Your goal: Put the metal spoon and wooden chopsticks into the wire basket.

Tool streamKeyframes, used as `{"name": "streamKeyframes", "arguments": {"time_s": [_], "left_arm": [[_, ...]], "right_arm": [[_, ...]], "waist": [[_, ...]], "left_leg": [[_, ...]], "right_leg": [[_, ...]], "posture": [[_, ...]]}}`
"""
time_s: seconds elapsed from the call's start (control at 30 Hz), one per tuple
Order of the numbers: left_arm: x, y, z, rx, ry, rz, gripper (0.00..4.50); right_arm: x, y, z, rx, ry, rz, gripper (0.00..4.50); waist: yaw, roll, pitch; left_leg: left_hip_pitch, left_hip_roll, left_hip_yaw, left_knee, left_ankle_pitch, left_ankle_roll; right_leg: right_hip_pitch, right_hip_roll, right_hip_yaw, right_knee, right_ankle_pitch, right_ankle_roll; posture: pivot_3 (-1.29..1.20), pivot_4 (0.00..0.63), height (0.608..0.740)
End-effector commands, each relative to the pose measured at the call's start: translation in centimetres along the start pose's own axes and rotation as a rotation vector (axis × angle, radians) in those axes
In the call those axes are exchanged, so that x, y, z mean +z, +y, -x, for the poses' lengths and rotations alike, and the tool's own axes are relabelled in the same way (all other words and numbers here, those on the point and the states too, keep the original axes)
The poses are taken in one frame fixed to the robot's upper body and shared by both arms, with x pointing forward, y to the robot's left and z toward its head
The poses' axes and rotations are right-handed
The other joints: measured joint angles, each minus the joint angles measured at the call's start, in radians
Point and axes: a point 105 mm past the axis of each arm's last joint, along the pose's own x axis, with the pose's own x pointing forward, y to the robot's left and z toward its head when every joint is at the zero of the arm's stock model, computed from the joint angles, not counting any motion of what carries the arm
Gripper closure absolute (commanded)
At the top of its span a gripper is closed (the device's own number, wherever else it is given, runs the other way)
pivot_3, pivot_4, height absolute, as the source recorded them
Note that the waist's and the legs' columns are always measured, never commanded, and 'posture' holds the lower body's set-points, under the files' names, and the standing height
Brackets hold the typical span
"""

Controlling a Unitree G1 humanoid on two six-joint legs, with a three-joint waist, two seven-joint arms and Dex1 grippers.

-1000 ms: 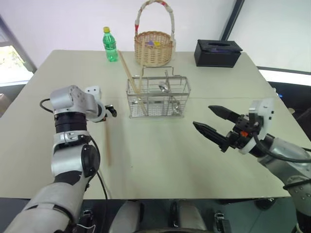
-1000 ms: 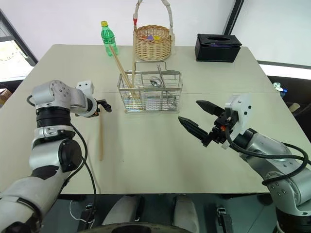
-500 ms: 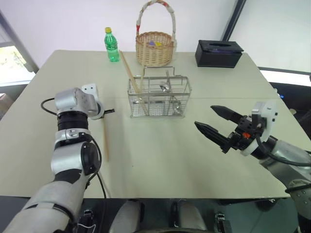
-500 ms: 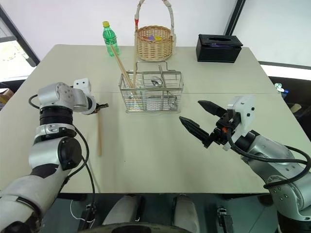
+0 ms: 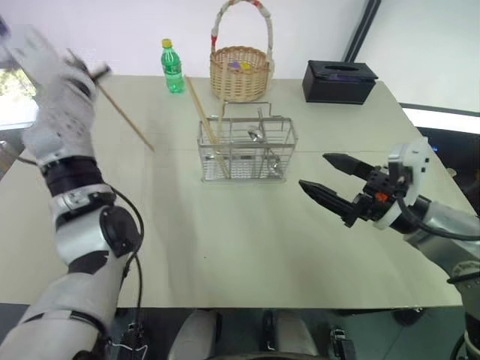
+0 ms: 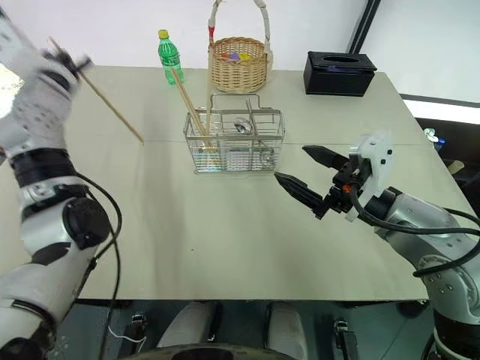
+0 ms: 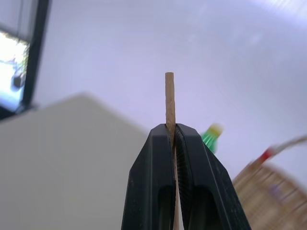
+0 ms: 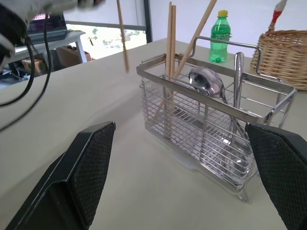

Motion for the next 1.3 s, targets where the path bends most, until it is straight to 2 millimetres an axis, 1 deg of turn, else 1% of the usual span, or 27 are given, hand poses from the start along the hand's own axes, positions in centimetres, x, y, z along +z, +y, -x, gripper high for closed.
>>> {"name": "streamKeyframes", "arguments": {"time_s": [0.03, 0.1, 0.2, 0.3, 0.43, 0.53, 0.6, 0.7, 0.8, 0.9, 0.93, 0.97, 1.0, 1.03, 1.17, 1.3], "left_arm": [[4.1, -5.9, 0.5, -0.243, -0.112, 0.095, 4.46], [4.0, -7.4, 0.7, -0.304, -0.099, 0.108, 4.46], [2.0, -10.7, 1.9, -0.446, -0.043, 0.041, 4.46], [0.1, -12.7, 3.2, -0.561, 0.02, -0.015, 4.46], [-1.9, -13.7, 4.2, -0.624, 0.072, -0.078, 4.46], [-4.0, -14.1, 5.0, -0.657, 0.121, -0.114, 4.46], [-5.2, -14.2, 5.5, -0.668, 0.143, -0.137, 4.46], [-7.7, -13.8, 6.5, -0.678, 0.181, -0.162, 4.46], [-9.0, -13.5, 7.3, -0.683, 0.207, -0.128, 3.46], [-10.0, -13.1, 7.8, -0.667, 0.236, -0.104, 1.86], [-10.1, -13.0, 7.9, -0.659, 0.238, -0.094, 1.41], [-10.1, -12.9, 8.0, -0.651, 0.239, -0.084, 0.81], [-10.1, -12.7, 8.0, -0.639, 0.239, -0.075, 0.33], [-10.0, -12.6, 7.9, -0.629, 0.237, -0.071, 0.04], [-8.5, -11.7, 7.4, -0.605, 0.201, -0.083, 0.04], [-6.1, -10.2, 6.8, -0.634, 0.194, -0.143, 0.04]], "right_arm": [[0.9, 0.0, 0.0, 0.006, -0.025, 0.019, 0.0], [0.9, 0.0, -0.1, 0.004, -0.027, 0.017, 0.0], [0.6, 0.3, -0.3, 0.002, -0.033, 0.009, 0.0], [0.3, 0.4, -0.2, -0.007, -0.038, 0.001, 0.0], [0.1, 0.4, -0.1, -0.023, -0.049, -0.004, 0.0], [0.0, 0.4, -0.1, -0.034, -0.06, -0.008, 0.0], [0.0, 0.5, -0.1, -0.039, -0.064, -0.009, 0.0], [-0.1, 0.5, 0.0, -0.049, -0.066, -0.012, 0.0], [-0.1, 0.4, 0.1, -0.056, -0.067, -0.01, 0.0], [0.0, 0.2, 0.2, -0.062, -0.068, -0.007, 0.0], [0.0, 0.1, 0.2, -0.064, -0.067, -0.006, 0.0], [0.0, 0.0, 0.2, -0.065, -0.066, -0.005, 0.0], [0.0, -0.1, 0.3, -0.066, -0.065, -0.004, 0.0], [0.0, -0.1, 0.3, -0.067, -0.065, -0.004, 0.0], [-0.2, -0.2, 0.3, -0.064, -0.06, -0.002, 0.0], [-0.1, -0.6, 0.2, -0.052, -0.056, 0.011, 0.0]], "waist": [[-0.001, 0.001, 0.0], [-0.003, 0.003, -0.001], [-0.005, 0.003, -0.001], [-0.006, 0.003, 0.0], [-0.009, 0.004, 0.0], [-0.007, 0.005, 0.0], [-0.006, 0.005, 0.0], [-0.004, 0.005, 0.0], [-0.004, 0.004, 0.0], [-0.004, 0.004, 0.0], [-0.004, 0.005, 0.0], [-0.005, 0.005, 0.0], [-0.005, 0.005, 0.0], [-0.005, 0.005, 0.0], [-0.005, 0.005, 0.0], [-0.009, 0.005, 0.001]], "left_leg": [[0.0, -0.001, 0.0, 0.0, 0.0, 0.001], [0.002, -0.001, 0.001, 0.0, -0.001, 0.004], [0.003, -0.001, 0.001, -0.001, -0.002, 0.005], [0.003, 0.0, 0.001, -0.001, -0.001, 0.004], [0.003, 0.0, 0.002, 0.0, -0.001, 0.004], [0.003, 0.0, 0.002, -0.001, -0.001, 0.005], [0.003, 0.0, 0.002, -0.001, -0.001, 0.005], [0.003, 0.0, 0.002, -0.001, -0.001, 0.005], [0.002, 0.0, 0.001, 0.0, -0.001, 0.005], [0.002, 0.0, 0.001, -0.001, -0.001, 0.005], [0.002, 0.0, 0.001, -0.001, -0.001, 0.005], [0.002, 0.0, 0.001, -0.001, -0.001, 0.005], [0.002, 0.0, 0.001, -0.001, -0.001, 0.005], [0.002, 0.0, 0.001, -0.001, -0.001, 0.005], [0.003, 0.0, 0.001, -0.001, -0.001, 0.005], [0.003, 0.0, 0.002, -0.001, -0.001, 0.005]], "right_leg": [[0.001, 0.0, 0.0, 0.0, 0.0, 0.0], [0.002, -0.001, 0.0, -0.001, 0.0, 0.0], [0.003, 0.0, 0.0, -0.001, 0.0, 0.0], [0.002, 0.001, 0.001, 0.001, 0.0, 0.0], [0.0, 0.001, 0.002, 0.001, 0.0, 0.0], [0.0, 0.001, 0.002, 0.001, 0.0, 0.0], [0.001, 0.001, 0.002, 0.001, 0.0, 0.0], [0.001, 0.001, 0.002, 0.001, 0.0, 0.0], [0.001, 0.001, 0.002, 0.001, 0.0, 0.0], [0.001, 0.001, 0.002, 0.0, 0.0, 0.0], [0.001, 0.001, 0.002, 0.0, 0.0, 0.0], [0.001, 0.001, 0.002, 0.0, 0.0, 0.0], [0.001, 0.001, 0.002, 0.0, 0.0, 0.0], [0.001, 0.001, 0.002, 0.0, 0.0, 0.0], [0.001, 0.001, 0.002, 0.001, 0.0, 0.0], [0.001, 0.002, 0.002, 0.001, 0.0, 0.0]], "posture": [[0.0, 0.15, 0.663], [0.0, 0.15, 0.663], [0.0, 0.15, 0.663], [0.0, 0.15, 0.663], [0.0, 0.15, 0.663], [0.0, 0.15, 0.663], [0.0, 0.15, 0.663], [0.0, 0.15, 0.663], [0.0, 0.15, 0.663], [0.0, 0.15, 0.663], [0.0, 0.15, 0.663], [0.0, 0.15, 0.663], [0.0, 0.15, 0.663], [0.0, 0.15, 0.663], [0.0, 0.15, 0.663], [0.0, 0.15, 0.663]]}}
